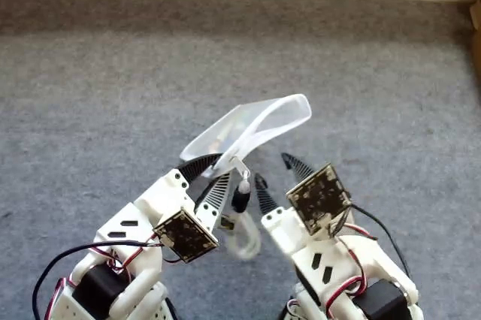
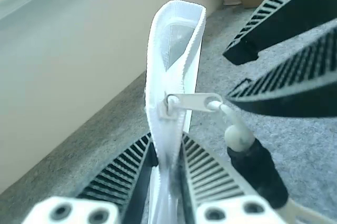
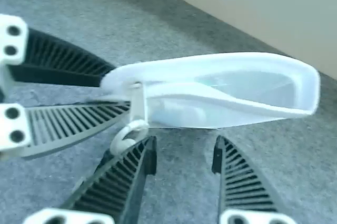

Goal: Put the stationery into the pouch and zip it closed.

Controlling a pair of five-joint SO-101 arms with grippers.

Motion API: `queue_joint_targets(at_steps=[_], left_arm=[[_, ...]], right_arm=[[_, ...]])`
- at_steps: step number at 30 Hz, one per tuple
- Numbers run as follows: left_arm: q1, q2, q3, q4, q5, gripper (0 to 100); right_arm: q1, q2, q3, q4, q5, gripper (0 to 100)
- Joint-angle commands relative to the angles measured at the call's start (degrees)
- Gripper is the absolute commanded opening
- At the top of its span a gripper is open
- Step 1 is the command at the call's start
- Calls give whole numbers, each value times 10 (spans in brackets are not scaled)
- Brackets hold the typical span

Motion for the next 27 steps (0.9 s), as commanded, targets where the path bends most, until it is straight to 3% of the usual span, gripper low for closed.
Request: queue_joint_targets(at_steps=[1, 8, 20, 27], left_arm=[[-14, -10, -34, -1, 6, 5], [-14, -10, -33, -1, 6, 5], [-14, -10, -33, 1, 6, 5], [-14, -10, -33, 2, 6, 5]], right_arm=[[-49, 0, -4, 2, -6, 166], [-87, 3, 31, -15, -6, 166], [-73, 0, 124, -131, -6, 162], [-34, 0, 127, -143, 33, 41]])
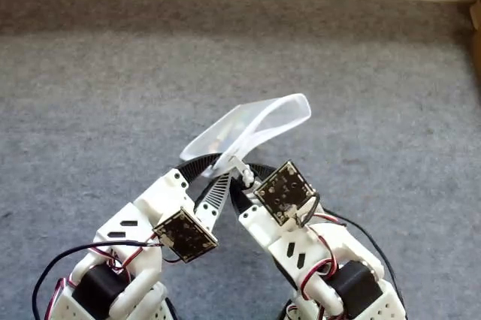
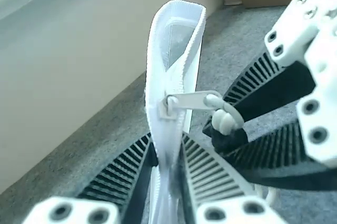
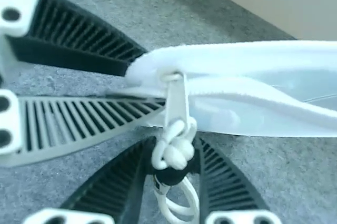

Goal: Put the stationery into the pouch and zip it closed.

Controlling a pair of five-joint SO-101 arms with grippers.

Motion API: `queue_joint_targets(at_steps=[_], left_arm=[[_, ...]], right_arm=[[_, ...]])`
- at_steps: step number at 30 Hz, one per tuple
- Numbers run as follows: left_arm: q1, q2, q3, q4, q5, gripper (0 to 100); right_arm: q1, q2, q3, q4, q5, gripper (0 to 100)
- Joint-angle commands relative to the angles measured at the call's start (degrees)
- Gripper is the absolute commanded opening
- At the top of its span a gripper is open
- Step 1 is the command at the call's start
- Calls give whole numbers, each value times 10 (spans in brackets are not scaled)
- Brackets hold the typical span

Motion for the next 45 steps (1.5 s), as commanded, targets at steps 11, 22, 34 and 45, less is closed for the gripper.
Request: queue_joint_targets(at_steps=[11, 22, 34, 45], left_arm=[[-12, -10, -33, 2, 6, 5], [-12, -10, -33, 2, 6, 5], [-12, -10, -33, 2, 6, 5], [-12, -10, -33, 2, 6, 5]], right_arm=[[102, -5, -7, -22, 66, 7], [159, -5, -24, -30, 67, 7], [221, -5, -32, -43, 67, 7], [287, -5, -55, -43, 44, 7]])
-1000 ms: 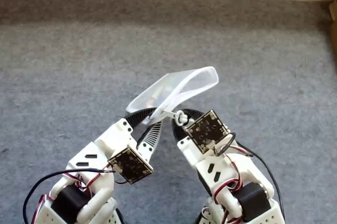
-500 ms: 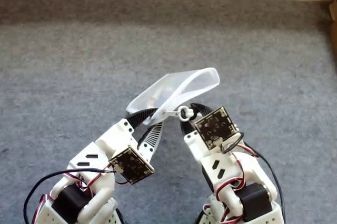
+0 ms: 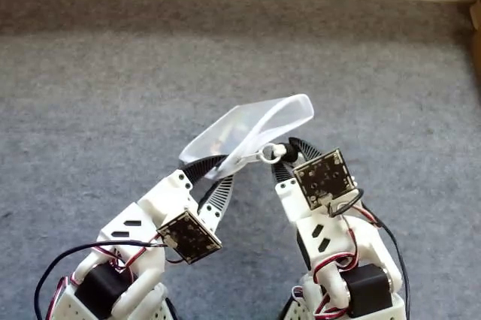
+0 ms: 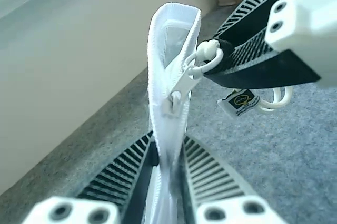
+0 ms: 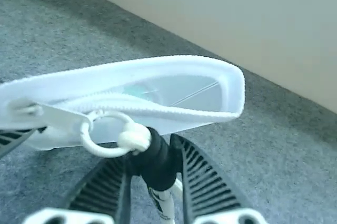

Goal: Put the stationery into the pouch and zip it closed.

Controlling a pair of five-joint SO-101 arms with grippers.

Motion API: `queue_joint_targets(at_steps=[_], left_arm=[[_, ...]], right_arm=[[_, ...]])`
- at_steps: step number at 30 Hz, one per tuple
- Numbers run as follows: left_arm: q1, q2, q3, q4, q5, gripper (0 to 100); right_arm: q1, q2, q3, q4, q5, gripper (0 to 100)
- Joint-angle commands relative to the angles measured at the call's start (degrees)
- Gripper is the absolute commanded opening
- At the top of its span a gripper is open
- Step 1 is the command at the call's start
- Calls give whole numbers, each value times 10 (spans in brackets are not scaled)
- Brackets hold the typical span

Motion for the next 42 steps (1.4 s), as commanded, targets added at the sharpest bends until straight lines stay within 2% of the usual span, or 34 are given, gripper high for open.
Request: queue_joint_targets(at_steps=[1, 10, 17, 25, 32, 42], left_arm=[[-14, -11, -32, 3, 7, 5], [-14, -11, -32, 3, 6, 5], [-14, -11, -32, 4, 6, 5], [-36, -11, -33, 1, 6, 5], [-36, -11, -37, 3, 7, 5], [-66, -11, -37, 0, 9, 5]], right_arm=[[63, 1, -37, -15, -25, 7], [106, 2, -71, -14, -76, 7], [131, 6, -65, -57, -81, 7], [196, 7, -57, -115, -72, 7], [247, 76, -19, -198, -22, 7], [278, 167, -30, -201, -11, 7]])
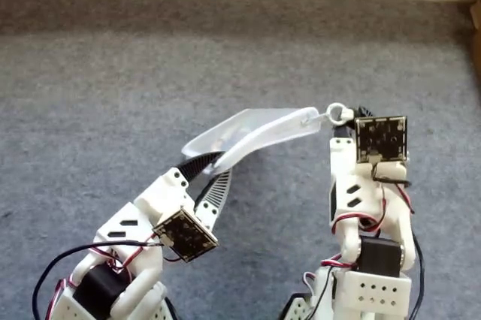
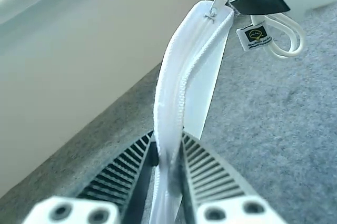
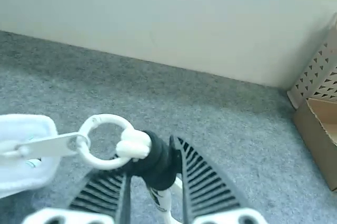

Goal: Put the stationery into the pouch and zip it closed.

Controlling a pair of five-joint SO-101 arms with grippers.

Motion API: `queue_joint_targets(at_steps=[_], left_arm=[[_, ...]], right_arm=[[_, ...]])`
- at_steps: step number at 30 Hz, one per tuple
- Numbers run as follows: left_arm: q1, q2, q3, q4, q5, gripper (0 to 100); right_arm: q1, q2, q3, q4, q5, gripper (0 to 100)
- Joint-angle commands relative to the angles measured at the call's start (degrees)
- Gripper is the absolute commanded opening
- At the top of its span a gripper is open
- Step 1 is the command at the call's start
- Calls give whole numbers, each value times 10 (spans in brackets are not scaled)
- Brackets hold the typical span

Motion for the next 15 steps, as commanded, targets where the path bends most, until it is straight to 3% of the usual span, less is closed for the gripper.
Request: queue_joint_targets(at_steps=[1, 9, 15], left_arm=[[-42, -10, -36, 2, 8, 5], [-41, -10, -32, 2, 6, 5], [-41, -9, -30, 2, 7, 5]], right_arm=[[48, 24, -23, -25, 5, 7], [44, 24, -22, -22, 5, 19], [-4, 23, -23, 30, 2, 196]])
